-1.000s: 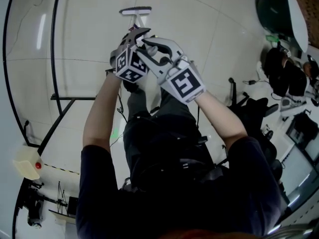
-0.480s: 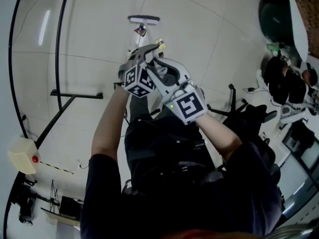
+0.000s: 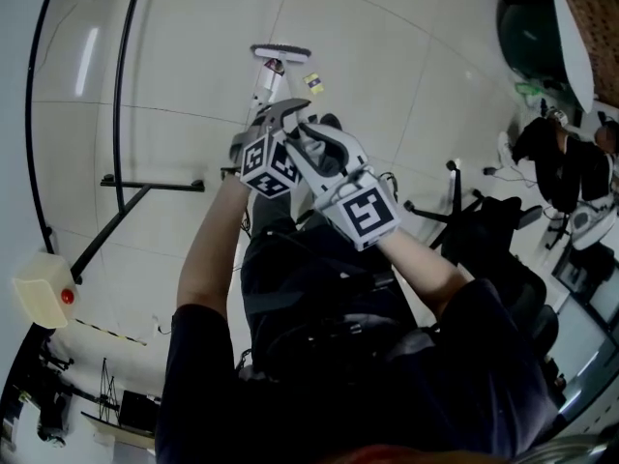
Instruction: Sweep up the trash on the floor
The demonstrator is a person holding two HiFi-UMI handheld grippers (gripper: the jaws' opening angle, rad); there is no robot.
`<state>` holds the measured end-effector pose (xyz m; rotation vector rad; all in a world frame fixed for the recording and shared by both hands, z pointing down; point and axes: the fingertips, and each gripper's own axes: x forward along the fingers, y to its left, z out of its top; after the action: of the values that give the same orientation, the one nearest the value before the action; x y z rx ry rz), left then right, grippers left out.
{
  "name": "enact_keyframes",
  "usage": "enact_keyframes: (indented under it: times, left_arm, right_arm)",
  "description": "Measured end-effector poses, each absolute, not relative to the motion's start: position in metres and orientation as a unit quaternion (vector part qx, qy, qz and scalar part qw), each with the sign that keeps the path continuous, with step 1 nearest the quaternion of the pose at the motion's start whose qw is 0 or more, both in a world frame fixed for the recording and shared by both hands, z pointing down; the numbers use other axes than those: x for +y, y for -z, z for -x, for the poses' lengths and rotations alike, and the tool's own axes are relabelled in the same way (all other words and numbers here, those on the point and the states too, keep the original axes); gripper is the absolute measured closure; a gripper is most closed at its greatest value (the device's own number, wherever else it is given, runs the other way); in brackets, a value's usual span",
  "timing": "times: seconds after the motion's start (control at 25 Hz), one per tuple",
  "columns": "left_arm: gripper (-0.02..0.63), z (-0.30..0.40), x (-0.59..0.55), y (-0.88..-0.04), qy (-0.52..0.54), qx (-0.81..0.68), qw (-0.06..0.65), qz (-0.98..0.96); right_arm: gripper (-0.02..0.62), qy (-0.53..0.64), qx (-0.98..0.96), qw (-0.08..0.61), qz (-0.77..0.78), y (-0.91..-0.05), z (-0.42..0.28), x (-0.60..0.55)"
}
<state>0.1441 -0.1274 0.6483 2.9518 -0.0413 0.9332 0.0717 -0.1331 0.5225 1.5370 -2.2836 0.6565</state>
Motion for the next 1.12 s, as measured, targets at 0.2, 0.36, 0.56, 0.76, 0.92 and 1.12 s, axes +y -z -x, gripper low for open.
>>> enact_keyframes:
  times: [0.2,0.36,0.56,0.76,0.92,1.12]
  left_arm:
    - [0.503,-0.125,-0.107,-0.643,-0.306,-0.001,0.021,-0.952]
    - [0.502,-0.116,-0.096,-0.640,-0.308,0.006,0.017,-0.951]
    - [0.502,-0.108,-0.095,-0.634,-0.307,0.002,0.020,-0.952]
    - [0.503,-0.099,-0.095,-0.628,-0.310,-0.008,0.020,-0.951]
    - [0.508,-0.097,-0.100,-0.623,-0.311,-0.026,0.010,-0.950]
    - [0.518,-0.100,-0.109,-0.616,-0.304,-0.047,-0.002,-0.952]
  right_arm:
    - [0.469,-0.227,-0.799,0.158,-0.534,-0.517,-0.053,-0.116]
    - [0.469,-0.223,-0.809,0.166,-0.518,-0.513,-0.042,-0.106]
    - [0.469,-0.219,-0.822,0.168,-0.499,-0.505,-0.032,-0.105]
    - [0.468,-0.216,-0.830,0.168,-0.487,-0.500,-0.023,-0.105]
    - [0.469,-0.206,-0.838,0.168,-0.477,-0.493,-0.020,-0.109]
    - [0.471,-0.184,-0.845,0.163,-0.474,-0.485,-0.023,-0.118]
